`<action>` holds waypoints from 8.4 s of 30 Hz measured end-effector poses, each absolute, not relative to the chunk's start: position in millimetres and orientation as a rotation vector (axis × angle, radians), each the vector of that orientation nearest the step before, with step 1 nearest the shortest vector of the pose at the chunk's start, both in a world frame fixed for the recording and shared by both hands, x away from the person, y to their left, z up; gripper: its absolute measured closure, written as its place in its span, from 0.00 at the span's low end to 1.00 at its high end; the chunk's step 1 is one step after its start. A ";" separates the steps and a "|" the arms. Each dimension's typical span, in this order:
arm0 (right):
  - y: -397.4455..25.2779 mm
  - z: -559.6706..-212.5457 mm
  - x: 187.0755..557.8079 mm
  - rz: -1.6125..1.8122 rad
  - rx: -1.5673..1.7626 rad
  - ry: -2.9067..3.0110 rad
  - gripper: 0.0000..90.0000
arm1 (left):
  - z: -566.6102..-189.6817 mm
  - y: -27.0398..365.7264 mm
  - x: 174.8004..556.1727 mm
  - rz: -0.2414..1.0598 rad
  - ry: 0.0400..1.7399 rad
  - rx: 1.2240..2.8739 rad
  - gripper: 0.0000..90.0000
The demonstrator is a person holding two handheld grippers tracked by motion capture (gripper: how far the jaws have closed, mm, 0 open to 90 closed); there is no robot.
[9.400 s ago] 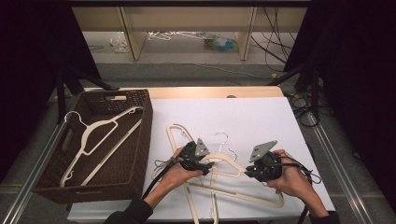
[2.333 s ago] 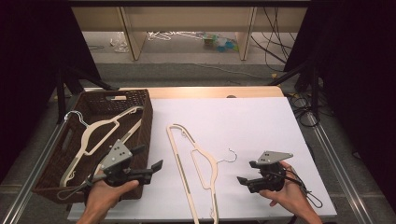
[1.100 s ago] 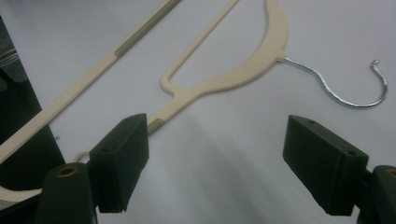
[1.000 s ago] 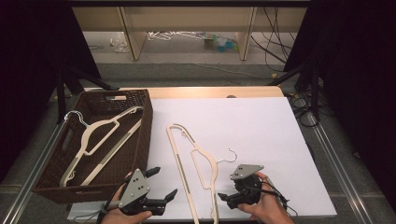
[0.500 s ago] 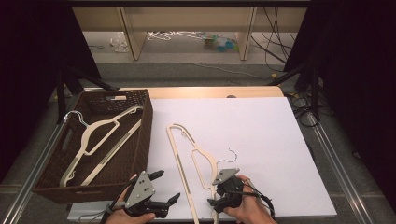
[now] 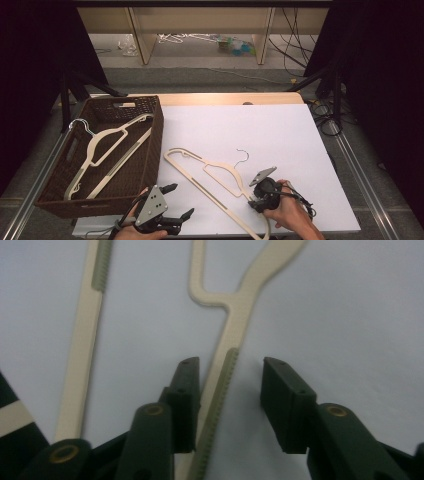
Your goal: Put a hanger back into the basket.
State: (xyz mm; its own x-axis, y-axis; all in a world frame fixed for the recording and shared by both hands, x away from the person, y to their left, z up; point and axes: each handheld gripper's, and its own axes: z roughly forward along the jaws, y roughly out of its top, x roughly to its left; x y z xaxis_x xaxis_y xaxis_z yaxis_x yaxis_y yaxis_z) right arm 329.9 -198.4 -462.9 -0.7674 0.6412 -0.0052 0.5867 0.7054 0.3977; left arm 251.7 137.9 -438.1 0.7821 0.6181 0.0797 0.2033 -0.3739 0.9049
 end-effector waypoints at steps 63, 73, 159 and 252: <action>-226.5 -425.7 338.5 0.506 0.848 2.832 0.88 | -478.7 31.1 392.6 0.487 0.603 2.268 0.30; -224.4 -418.6 335.0 0.532 0.819 2.819 0.88 | -484.1 16.9 399.4 0.489 0.551 2.318 0.37; -257.6 -419.6 319.2 1.099 0.868 2.443 0.39 | -283.8 131.3 366.1 0.231 0.628 1.871 0.95; -241.5 -431.1 311.9 1.149 0.822 2.462 0.29 | -393.2 372.5 398.2 0.500 1.204 1.915 0.93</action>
